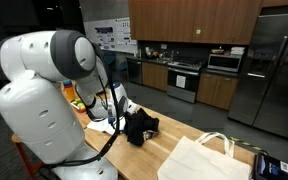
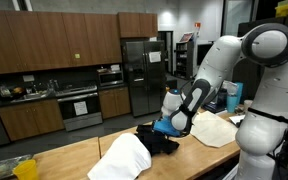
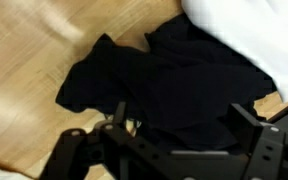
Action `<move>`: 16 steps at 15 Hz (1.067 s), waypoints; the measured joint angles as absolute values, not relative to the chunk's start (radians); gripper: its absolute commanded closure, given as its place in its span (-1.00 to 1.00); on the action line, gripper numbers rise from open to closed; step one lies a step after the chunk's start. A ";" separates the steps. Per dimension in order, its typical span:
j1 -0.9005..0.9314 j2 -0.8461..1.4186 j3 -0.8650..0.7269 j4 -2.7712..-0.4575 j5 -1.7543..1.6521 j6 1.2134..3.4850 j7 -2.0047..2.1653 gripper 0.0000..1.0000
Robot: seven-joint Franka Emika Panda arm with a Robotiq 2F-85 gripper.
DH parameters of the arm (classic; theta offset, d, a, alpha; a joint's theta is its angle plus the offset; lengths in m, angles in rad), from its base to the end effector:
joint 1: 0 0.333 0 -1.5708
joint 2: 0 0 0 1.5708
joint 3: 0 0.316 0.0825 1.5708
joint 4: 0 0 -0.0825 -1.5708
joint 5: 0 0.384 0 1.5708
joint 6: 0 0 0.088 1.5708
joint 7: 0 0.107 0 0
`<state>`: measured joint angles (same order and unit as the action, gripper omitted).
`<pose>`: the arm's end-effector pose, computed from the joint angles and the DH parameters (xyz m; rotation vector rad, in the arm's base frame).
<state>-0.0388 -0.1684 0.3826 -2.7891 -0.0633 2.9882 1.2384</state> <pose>0.3870 0.1385 0.2929 -2.6689 1.1718 -0.4534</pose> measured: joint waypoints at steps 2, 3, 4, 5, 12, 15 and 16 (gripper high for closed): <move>0.006 -0.105 0.383 -2.790 -0.009 3.042 1.234 -1.00; 0.028 -0.071 0.383 -2.789 0.019 3.065 1.230 -1.00; 0.045 -0.038 0.383 -2.789 0.035 3.088 1.229 -1.00; 0.051 -0.012 0.385 -2.788 0.037 3.101 1.229 -1.00; -0.039 -0.064 0.304 -2.770 -0.374 2.947 1.375 -1.00; -0.090 -0.118 0.314 -2.773 -0.595 2.911 1.494 -1.00; -0.096 -0.121 0.324 -2.772 -0.647 2.908 1.526 -1.00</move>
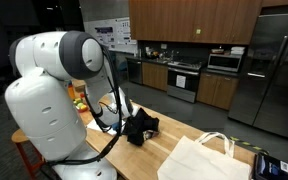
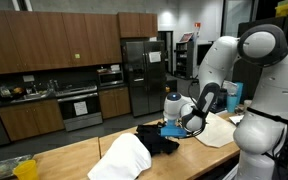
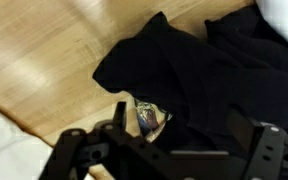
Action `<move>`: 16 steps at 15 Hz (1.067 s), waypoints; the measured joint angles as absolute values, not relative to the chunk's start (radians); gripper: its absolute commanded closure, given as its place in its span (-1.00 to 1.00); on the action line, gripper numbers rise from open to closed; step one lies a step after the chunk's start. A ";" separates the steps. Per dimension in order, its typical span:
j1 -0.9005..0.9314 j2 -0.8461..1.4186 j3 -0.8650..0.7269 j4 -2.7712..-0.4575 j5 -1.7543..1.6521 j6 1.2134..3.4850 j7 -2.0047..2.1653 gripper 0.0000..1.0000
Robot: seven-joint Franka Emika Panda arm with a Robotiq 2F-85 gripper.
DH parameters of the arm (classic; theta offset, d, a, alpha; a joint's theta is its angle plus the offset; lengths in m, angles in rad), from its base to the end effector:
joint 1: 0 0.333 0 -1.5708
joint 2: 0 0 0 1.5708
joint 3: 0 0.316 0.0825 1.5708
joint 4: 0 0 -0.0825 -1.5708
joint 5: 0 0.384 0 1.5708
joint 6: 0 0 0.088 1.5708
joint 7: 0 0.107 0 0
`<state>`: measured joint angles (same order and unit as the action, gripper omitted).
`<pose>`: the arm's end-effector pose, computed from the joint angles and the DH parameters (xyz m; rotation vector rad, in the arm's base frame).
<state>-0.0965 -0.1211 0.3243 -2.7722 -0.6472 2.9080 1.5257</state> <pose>0.3807 0.1224 0.2660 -2.9105 1.0317 -0.5388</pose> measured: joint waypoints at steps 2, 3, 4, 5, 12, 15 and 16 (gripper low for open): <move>-0.109 -0.121 0.347 -2.771 -0.764 2.900 1.595 -1.00; -0.115 -0.121 0.358 -2.770 -0.821 2.899 1.632 -1.00; -0.119 -0.121 0.367 -2.768 -0.872 2.898 1.668 -0.55; -0.123 -0.121 0.377 -2.764 -0.922 2.895 1.704 -0.48; -0.131 -0.115 0.403 -2.730 -1.234 2.872 1.942 0.02; -0.131 -0.095 0.403 -2.717 -1.285 2.867 2.001 0.07; -0.131 -0.088 0.403 -2.715 -1.285 2.867 2.000 -0.57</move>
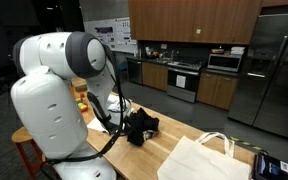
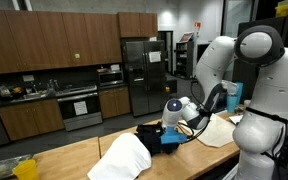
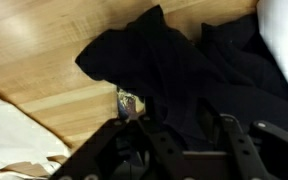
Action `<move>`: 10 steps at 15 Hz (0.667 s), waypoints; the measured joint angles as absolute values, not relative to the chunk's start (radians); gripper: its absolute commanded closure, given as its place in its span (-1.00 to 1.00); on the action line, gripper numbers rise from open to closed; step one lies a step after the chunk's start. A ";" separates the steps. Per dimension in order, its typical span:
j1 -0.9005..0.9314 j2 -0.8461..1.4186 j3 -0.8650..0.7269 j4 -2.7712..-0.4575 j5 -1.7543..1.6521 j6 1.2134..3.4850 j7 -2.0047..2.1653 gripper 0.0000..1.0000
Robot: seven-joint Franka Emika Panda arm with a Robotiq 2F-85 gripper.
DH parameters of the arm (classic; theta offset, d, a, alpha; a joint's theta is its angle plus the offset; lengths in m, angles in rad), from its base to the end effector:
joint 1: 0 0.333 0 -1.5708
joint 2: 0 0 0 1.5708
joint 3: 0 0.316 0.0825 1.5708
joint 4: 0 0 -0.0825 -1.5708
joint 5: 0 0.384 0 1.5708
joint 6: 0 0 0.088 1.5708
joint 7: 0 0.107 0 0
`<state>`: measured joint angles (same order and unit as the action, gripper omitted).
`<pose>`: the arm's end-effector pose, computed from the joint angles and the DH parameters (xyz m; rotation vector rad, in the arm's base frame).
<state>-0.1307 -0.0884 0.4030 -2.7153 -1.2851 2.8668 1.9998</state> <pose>0.3629 0.1534 0.2541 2.8919 -0.7454 0.7872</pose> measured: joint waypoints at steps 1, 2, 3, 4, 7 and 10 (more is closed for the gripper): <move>-0.131 -0.086 0.403 -2.715 -1.285 2.867 1.999 -0.67; -0.130 -0.084 0.403 -2.715 -1.285 2.867 1.999 -0.79; -0.130 -0.084 0.403 -2.715 -1.285 2.870 1.997 -0.94; -0.129 -0.084 0.403 -2.715 -1.285 2.870 1.997 -0.99; -0.130 -0.085 0.402 -2.705 -1.313 2.857 2.027 -1.00; -0.133 -0.087 0.400 -2.694 -1.370 2.849 2.084 -1.00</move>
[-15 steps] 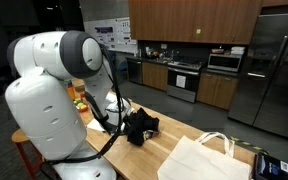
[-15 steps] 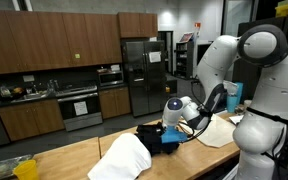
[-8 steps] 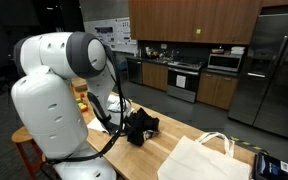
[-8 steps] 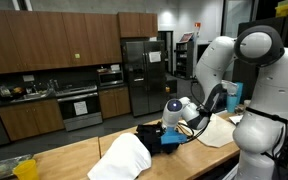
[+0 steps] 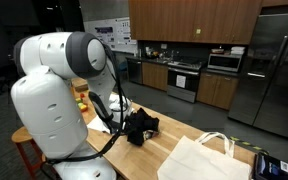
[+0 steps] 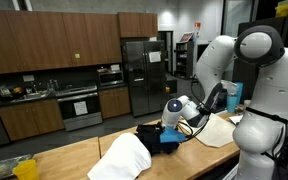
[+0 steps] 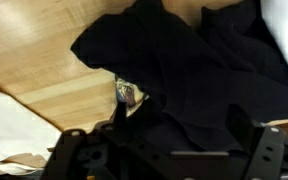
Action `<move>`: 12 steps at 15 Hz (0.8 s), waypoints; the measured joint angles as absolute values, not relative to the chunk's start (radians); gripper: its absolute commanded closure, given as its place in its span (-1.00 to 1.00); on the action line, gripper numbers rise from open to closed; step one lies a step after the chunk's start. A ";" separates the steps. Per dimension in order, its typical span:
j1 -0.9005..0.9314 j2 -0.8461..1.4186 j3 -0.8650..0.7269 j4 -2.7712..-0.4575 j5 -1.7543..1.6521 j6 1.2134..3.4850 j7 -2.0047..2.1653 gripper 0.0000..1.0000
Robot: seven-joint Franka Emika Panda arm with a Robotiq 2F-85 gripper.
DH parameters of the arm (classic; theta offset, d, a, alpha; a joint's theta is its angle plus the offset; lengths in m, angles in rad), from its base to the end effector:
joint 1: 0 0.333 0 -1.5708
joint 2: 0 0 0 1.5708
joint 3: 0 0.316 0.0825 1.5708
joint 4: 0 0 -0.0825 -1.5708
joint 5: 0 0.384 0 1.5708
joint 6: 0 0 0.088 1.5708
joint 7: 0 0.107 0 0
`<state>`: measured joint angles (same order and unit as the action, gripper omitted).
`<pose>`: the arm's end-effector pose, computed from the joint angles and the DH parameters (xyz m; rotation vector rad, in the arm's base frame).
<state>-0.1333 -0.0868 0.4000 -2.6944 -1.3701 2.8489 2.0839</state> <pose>0.3681 0.1516 0.2574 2.8674 -0.7595 0.8513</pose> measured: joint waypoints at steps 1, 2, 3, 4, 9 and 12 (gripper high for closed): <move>-0.133 -0.087 0.400 -2.691 -1.395 2.846 2.112 -1.00; -0.133 -0.087 0.400 -2.688 -1.420 2.844 2.146 -1.00; -0.133 -0.086 0.400 -2.686 -1.444 2.845 2.184 -1.00; -0.133 -0.083 0.400 -2.683 -1.469 2.846 2.226 -1.00; -0.133 -0.047 0.400 -2.668 -1.596 2.864 2.440 -1.00; -0.133 -0.004 0.397 -2.646 -1.706 2.900 2.583 -1.00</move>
